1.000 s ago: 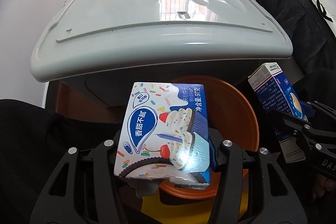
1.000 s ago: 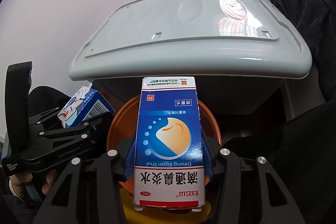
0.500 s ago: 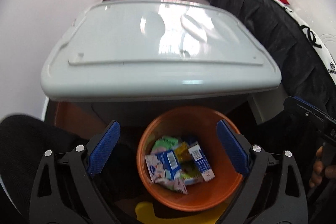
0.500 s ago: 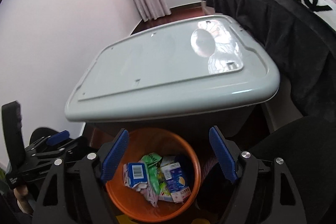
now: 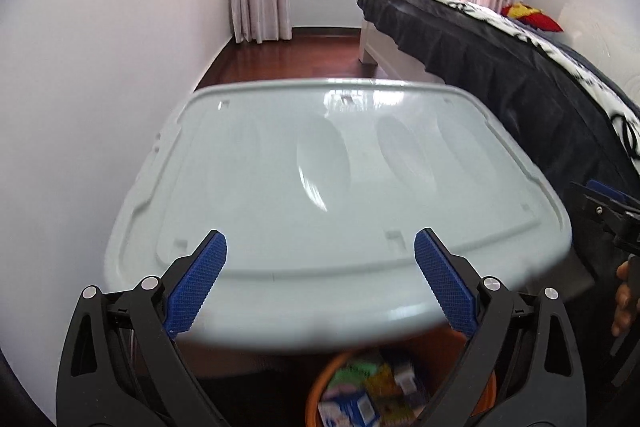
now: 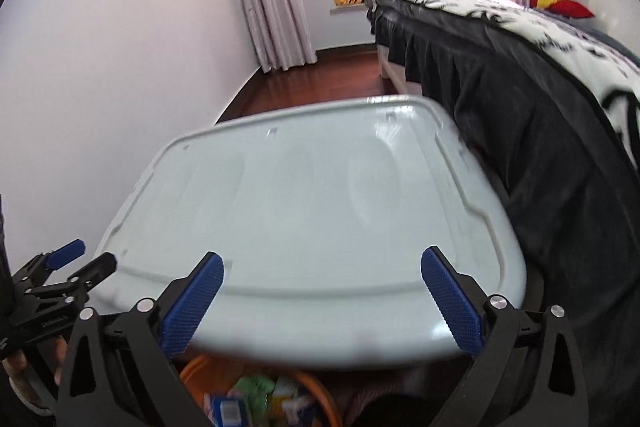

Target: Collect trash

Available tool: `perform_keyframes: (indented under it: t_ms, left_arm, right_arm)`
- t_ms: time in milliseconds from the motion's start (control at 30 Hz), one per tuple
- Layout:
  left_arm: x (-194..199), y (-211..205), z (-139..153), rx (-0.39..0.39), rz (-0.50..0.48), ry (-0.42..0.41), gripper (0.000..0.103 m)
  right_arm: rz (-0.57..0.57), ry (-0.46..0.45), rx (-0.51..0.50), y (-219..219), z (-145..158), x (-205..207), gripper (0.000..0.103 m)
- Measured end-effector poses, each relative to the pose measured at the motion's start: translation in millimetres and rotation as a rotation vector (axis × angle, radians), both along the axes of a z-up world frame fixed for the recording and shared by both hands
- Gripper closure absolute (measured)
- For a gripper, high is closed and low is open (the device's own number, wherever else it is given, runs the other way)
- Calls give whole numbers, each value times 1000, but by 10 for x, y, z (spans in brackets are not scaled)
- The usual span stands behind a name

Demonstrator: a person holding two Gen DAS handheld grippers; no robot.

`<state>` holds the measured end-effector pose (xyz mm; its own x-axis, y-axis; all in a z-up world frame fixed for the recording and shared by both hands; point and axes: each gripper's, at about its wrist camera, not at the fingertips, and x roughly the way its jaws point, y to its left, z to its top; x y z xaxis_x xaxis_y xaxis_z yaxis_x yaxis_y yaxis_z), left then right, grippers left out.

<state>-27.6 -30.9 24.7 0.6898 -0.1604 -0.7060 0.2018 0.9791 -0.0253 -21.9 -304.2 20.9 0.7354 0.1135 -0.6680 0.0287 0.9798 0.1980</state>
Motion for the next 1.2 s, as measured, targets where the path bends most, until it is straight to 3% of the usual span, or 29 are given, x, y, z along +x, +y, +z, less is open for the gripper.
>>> perform_keyframes:
  t_ms: [67, 267, 400, 500, 1200]
  left_arm:
    - [214, 20, 13, -18, 0, -8, 10]
    - [783, -37, -160, 36, 54, 24, 10]
    - [981, -64, -272, 19, 79, 65, 10]
    - [999, -77, -292, 22, 84, 64, 10]
    - [1045, -119, -348, 29, 68, 82, 10]
  right_arm:
    - [-18, -16, -21, 8, 19, 194, 5]
    - [-118, -66, -174, 81, -97, 806, 5]
    - [-142, -17, -166, 106, -271, 1032, 5]
    - [-151, 2, -127, 97, -316, 1076, 5]
    - [-178, 22, -165, 78, -403, 1097, 5]
